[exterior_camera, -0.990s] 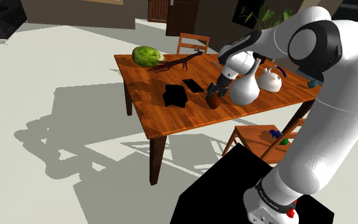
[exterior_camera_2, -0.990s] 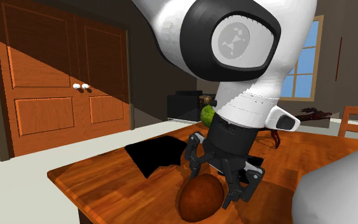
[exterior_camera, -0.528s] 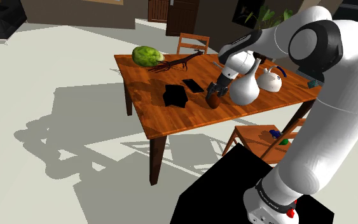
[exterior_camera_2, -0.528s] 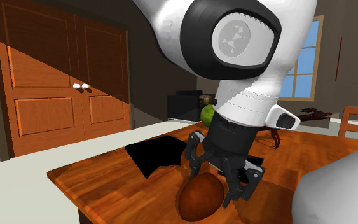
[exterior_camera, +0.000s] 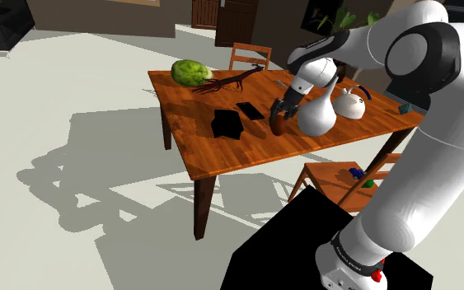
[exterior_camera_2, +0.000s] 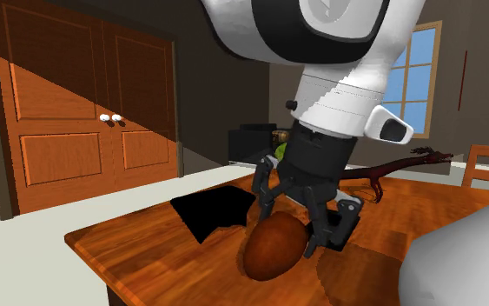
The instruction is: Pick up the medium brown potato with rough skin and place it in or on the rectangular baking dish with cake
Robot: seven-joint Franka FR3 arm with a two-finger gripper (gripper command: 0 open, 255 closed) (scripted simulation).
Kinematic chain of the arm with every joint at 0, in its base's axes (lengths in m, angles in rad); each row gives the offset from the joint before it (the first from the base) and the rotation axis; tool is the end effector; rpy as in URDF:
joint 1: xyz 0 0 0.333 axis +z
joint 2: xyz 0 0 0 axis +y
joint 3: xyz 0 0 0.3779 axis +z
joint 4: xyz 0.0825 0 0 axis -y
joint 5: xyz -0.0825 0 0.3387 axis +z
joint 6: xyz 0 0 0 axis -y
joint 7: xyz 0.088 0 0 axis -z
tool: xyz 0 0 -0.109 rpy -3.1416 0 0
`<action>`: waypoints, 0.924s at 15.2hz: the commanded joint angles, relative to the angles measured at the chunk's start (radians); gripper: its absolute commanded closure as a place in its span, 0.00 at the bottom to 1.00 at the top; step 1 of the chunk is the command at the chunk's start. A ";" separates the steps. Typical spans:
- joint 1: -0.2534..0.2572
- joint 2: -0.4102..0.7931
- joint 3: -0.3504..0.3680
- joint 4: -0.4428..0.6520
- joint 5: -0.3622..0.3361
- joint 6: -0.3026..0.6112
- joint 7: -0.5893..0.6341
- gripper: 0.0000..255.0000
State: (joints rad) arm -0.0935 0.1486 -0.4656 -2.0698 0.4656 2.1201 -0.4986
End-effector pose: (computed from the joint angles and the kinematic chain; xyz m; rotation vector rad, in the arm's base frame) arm 0.4705 -0.2575 0.4496 -2.7895 0.4499 -0.1402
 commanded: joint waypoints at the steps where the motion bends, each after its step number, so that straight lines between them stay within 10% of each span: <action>1: 0.001 -0.016 -0.003 0.013 -0.015 -0.023 0.016 1.00; 14: 0.005 -0.091 -0.011 0.103 -0.084 -0.163 0.098 1.00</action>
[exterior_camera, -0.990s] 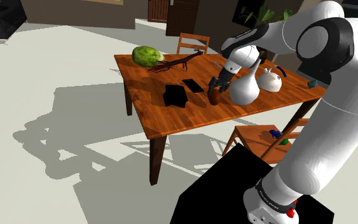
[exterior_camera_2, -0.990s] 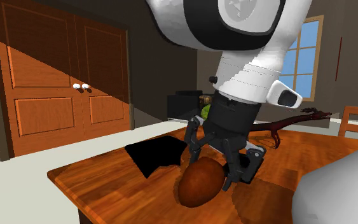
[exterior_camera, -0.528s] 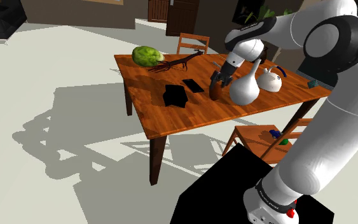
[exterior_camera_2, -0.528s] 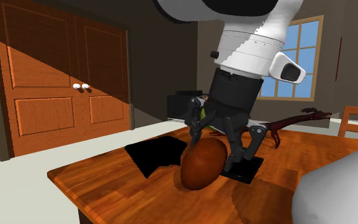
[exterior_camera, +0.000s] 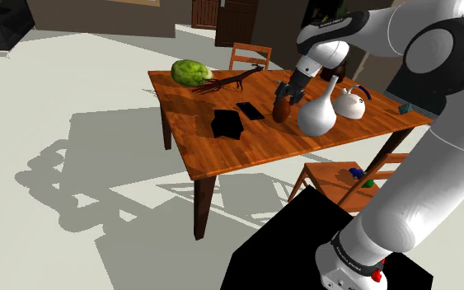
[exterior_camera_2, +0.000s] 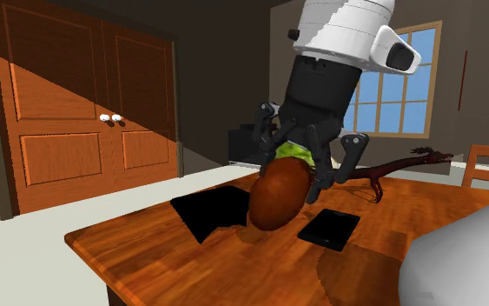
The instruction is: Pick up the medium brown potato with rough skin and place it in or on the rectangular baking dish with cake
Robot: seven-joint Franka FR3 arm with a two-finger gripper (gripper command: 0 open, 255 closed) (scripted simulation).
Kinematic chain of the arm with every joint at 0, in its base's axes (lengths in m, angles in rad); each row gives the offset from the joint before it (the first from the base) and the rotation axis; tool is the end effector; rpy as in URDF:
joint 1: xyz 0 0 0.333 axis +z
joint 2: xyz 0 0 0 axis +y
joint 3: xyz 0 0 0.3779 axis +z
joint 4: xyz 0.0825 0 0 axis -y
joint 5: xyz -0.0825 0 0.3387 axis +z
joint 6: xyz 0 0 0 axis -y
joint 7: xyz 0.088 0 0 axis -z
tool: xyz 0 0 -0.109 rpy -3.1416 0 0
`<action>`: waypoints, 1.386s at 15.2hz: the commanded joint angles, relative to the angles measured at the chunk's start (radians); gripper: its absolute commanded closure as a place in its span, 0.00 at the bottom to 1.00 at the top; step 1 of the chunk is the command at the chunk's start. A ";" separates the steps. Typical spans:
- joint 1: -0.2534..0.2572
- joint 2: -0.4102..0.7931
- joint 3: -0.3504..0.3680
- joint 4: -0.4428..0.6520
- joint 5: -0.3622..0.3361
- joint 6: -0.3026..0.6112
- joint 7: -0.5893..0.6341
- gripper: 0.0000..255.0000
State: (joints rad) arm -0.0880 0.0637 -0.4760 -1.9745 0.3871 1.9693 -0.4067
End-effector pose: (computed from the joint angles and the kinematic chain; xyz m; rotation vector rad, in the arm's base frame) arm 0.4620 -0.2557 0.5184 -2.7895 0.4500 -0.1405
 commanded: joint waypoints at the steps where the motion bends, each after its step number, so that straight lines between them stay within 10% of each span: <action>1: 0.000 -0.010 -0.001 0.017 -0.009 -0.024 0.011 1.00; 10: 0.000 -0.037 -0.003 0.099 -0.035 -0.123 0.054 1.00; 21: 0.121 0.052 0.111 0.201 0.001 -0.066 0.273 1.00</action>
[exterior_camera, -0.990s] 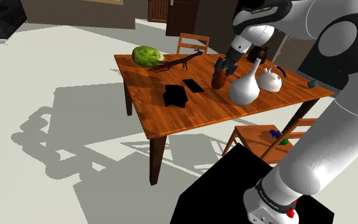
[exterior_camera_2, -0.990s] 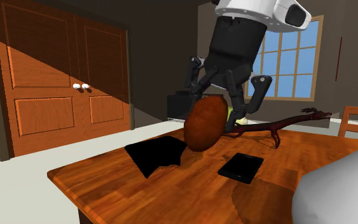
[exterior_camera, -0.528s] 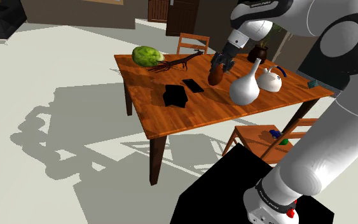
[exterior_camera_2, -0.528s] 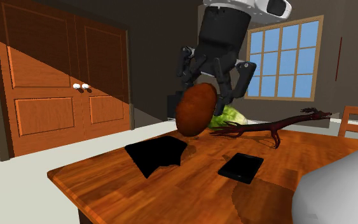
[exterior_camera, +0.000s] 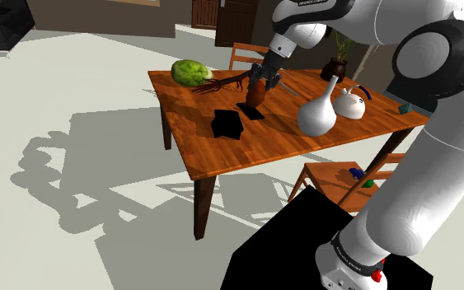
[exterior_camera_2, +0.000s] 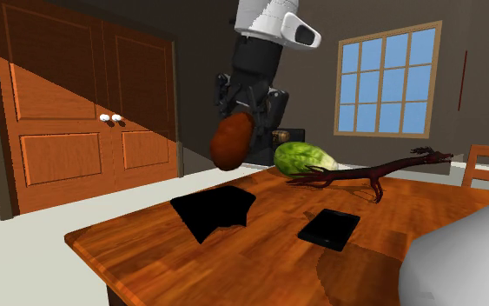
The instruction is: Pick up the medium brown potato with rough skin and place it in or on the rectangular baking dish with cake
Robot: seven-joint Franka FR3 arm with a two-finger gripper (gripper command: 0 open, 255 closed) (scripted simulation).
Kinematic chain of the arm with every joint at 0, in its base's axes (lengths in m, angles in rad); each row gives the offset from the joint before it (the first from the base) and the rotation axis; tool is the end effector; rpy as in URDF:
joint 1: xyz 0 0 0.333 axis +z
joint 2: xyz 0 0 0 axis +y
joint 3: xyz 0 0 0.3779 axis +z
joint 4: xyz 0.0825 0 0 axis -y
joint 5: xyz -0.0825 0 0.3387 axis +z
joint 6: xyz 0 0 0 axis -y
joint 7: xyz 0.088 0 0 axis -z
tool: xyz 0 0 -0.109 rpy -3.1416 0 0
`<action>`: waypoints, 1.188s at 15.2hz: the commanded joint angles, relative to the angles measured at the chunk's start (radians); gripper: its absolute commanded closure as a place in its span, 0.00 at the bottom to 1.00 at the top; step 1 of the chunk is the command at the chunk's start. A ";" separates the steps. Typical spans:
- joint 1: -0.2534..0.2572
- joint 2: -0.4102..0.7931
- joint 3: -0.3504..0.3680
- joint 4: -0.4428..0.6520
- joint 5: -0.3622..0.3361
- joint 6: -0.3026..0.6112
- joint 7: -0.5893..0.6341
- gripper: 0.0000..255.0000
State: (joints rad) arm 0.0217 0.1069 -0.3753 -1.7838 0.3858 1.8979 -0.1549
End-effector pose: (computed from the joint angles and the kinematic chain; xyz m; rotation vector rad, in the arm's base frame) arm 0.5373 -0.1571 0.5715 -2.7901 0.4484 -0.1399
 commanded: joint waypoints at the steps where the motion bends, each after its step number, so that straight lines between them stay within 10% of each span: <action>1: 0.022 0.023 0.019 0.027 0.006 0.008 0.040 1.00; 7: 0.075 0.116 0.065 0.147 0.023 0.012 0.145 1.00; 18: 0.078 0.144 0.073 0.039 0.053 0.138 0.095 1.00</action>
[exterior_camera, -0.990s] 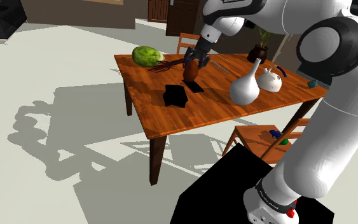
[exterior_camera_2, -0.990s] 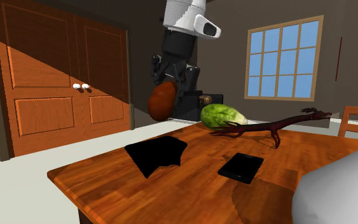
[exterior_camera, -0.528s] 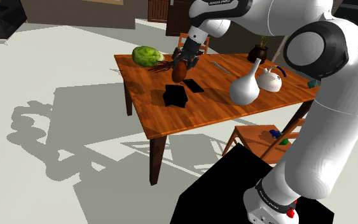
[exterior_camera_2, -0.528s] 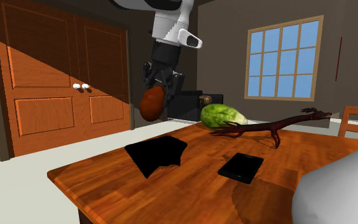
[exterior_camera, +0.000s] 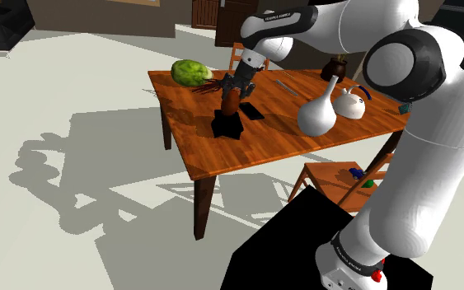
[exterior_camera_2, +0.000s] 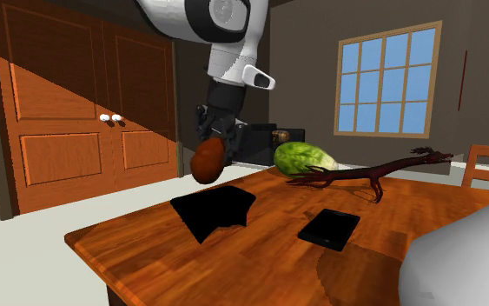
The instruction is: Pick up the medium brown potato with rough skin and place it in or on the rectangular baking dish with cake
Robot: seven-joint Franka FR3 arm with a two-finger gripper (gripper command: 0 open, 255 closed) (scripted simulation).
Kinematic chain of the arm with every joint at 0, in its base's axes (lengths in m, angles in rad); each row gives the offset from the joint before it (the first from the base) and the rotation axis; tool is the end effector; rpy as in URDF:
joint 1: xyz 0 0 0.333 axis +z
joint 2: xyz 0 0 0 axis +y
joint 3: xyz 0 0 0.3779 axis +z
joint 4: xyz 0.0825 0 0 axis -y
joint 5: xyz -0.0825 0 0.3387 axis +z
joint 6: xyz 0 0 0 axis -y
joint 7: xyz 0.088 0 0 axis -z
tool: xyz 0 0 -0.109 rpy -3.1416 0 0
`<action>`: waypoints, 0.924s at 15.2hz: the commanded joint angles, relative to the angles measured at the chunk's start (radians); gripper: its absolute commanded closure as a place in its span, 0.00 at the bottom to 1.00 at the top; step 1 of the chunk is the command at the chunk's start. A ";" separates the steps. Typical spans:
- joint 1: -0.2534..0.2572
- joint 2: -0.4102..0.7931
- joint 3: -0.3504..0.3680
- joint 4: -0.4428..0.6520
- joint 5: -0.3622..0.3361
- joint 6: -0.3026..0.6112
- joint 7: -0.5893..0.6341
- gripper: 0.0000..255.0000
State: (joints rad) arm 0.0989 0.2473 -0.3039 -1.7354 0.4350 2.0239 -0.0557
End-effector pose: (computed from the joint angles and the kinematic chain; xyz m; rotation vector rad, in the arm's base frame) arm 0.6044 -0.0803 0.5233 -2.7896 0.4502 -0.1393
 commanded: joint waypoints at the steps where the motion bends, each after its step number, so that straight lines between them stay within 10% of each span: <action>1: 0.001 0.007 0.002 -0.017 0.007 0.023 -0.009 1.00; 11: 0.000 0.017 0.004 -0.036 0.016 0.049 -0.021 1.00; 12: 0.000 0.017 0.004 -0.036 0.016 0.049 -0.021 0.00; 14: 0.000 0.017 0.004 -0.036 0.016 0.049 -0.021 0.00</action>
State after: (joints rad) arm 0.0992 0.2643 -0.2994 -1.7713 0.4508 2.0730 -0.0772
